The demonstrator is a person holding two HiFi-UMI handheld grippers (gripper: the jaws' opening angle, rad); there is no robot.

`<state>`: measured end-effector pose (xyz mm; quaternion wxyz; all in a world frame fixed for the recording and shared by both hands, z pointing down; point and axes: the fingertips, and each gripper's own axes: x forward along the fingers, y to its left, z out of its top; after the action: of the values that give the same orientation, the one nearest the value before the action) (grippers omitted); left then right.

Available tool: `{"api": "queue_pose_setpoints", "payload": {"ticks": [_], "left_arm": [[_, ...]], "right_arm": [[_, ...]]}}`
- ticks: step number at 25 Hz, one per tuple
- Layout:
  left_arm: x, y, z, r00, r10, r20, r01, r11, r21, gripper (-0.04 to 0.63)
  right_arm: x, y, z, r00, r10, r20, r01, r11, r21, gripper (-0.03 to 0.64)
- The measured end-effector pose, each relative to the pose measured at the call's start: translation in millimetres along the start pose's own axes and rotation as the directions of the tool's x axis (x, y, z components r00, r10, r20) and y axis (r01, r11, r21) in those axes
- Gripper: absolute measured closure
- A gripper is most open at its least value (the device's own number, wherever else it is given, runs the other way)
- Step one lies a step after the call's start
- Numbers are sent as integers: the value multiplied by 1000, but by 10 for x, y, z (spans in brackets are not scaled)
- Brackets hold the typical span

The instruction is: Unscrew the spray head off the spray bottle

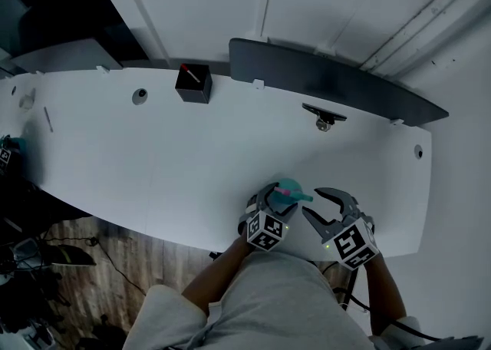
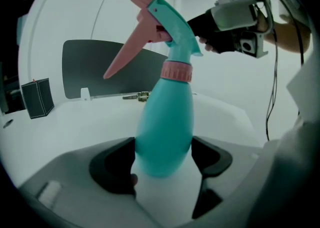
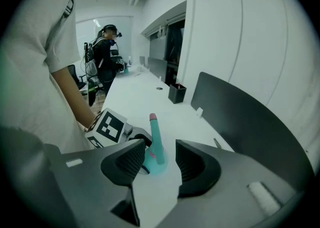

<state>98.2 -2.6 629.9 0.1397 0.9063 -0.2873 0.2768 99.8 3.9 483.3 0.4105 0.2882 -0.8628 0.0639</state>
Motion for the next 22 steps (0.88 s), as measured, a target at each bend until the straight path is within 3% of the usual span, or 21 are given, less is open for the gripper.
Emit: {"api": "queue_pose_setpoints", "payload": {"ticks": [5, 8, 10, 16, 22], "left_arm": [[3, -5, -3, 1000, -1, 1, 1, 1000, 2, 245], [11, -3, 2, 1000, -1, 4, 1, 1000, -3, 245], [7, 5, 7, 1000, -5, 7, 5, 1000, -8, 245], [-6, -2, 4, 999, -31, 9, 31, 999, 15, 247], [-32, -3, -11, 992, -126, 8, 125, 989, 74, 250]], "right_arm": [[219, 29, -14, 983, 108, -148, -127, 983, -130, 431], [326, 45, -29, 972, 135, -192, -168, 972, -165, 490], [355, 80, -23, 967, 150, -208, -189, 964, -186, 529], [339, 109, -38, 951, 196, -241, -246, 949, -198, 538], [339, 137, -18, 944, 216, -250, -274, 934, -227, 537]]}}
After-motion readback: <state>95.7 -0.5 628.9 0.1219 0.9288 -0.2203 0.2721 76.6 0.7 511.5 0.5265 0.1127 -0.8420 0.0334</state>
